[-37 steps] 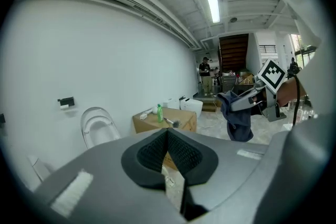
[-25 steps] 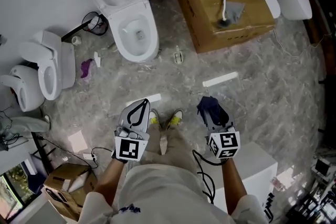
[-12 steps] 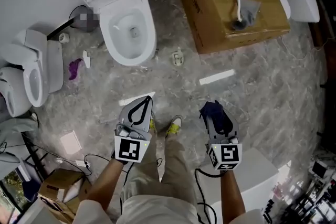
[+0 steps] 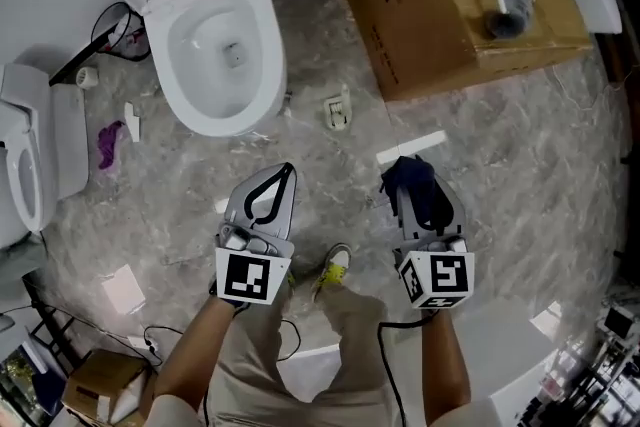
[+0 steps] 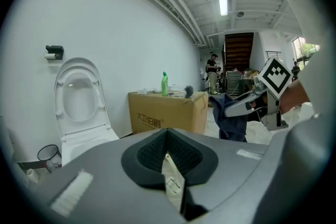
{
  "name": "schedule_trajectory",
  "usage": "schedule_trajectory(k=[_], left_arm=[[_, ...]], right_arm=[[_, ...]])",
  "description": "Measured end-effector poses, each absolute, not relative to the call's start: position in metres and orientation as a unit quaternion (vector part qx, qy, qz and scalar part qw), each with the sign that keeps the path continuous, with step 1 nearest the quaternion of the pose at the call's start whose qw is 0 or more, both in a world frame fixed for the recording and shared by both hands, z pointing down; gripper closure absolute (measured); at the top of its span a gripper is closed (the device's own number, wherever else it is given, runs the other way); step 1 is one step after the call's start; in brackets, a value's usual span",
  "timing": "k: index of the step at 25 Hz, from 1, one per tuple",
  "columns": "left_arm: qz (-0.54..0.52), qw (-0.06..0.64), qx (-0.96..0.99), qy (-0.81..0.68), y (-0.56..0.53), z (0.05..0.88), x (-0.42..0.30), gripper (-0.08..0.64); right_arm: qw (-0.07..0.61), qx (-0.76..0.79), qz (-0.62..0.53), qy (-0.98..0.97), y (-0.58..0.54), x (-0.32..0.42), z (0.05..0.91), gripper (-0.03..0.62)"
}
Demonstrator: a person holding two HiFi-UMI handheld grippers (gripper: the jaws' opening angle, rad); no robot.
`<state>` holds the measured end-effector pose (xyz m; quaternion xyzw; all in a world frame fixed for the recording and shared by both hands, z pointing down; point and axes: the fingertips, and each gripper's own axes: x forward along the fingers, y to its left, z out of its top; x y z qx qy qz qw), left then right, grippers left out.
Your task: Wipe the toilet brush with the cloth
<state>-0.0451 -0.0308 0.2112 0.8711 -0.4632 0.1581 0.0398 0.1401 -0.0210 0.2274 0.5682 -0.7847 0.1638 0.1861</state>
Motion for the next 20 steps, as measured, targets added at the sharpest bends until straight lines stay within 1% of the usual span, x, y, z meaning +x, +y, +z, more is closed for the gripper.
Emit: schedule_trajectory(k=[5, 9, 13, 16, 20], left_arm=[[0.151, 0.017, 0.871, -0.468, -0.066, 0.298, -0.047, 0.558], [0.133, 0.012, 0.872, -0.471, -0.082, 0.346, -0.041, 0.558], [0.12, -0.017, 0.88, -0.459, -0.094, 0.387, -0.033, 0.558], [0.107, -0.028, 0.884, -0.454, -0.103, 0.411, -0.031, 0.558], [0.083, -0.023, 0.885, -0.457, -0.12, 0.433, -0.027, 0.558]], right_arm=[[0.17, 0.57, 0.148, -0.79, -0.058, 0.134, 0.315, 0.432], [0.157, 0.574, 0.137, -0.792, -0.078, 0.128, 0.37, 0.433], [0.15, 0.572, 0.121, -0.797, -0.094, 0.129, 0.414, 0.433], [0.151, 0.567, 0.104, -0.803, -0.107, 0.133, 0.438, 0.433], [0.126, 0.559, 0.09, -0.814, -0.126, 0.138, 0.445, 0.433]])
